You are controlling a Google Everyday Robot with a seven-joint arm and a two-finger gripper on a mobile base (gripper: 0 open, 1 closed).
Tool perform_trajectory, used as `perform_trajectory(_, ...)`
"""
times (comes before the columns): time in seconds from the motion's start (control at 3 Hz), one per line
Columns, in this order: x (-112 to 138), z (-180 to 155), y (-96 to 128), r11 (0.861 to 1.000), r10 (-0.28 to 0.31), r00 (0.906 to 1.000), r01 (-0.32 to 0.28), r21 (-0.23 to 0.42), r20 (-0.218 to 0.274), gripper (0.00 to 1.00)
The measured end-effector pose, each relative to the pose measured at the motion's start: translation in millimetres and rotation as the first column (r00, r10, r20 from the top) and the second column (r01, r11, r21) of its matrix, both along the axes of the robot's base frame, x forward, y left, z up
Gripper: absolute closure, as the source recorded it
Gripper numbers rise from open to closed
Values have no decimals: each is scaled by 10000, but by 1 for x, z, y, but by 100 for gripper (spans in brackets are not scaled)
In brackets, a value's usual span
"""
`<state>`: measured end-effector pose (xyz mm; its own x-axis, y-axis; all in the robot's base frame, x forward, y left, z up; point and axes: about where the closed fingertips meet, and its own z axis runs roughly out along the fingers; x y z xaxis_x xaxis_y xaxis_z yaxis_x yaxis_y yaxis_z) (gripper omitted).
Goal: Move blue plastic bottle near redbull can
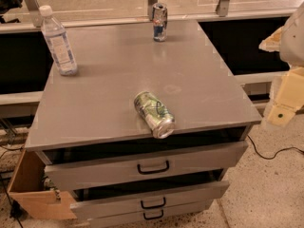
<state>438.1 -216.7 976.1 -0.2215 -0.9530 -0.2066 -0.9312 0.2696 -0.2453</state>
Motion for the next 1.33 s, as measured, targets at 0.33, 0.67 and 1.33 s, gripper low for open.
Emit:
perform_trajectory(0.33,0,0,0,10000,5,10000,-5,10,7,0)
perform_trajectory(0.67,7,1,10,9996,134,9998,-137,244,132,0)
perform_trajectory(1.33,68,-14,129,9675,1166,9916,-1261,2192,558,0)
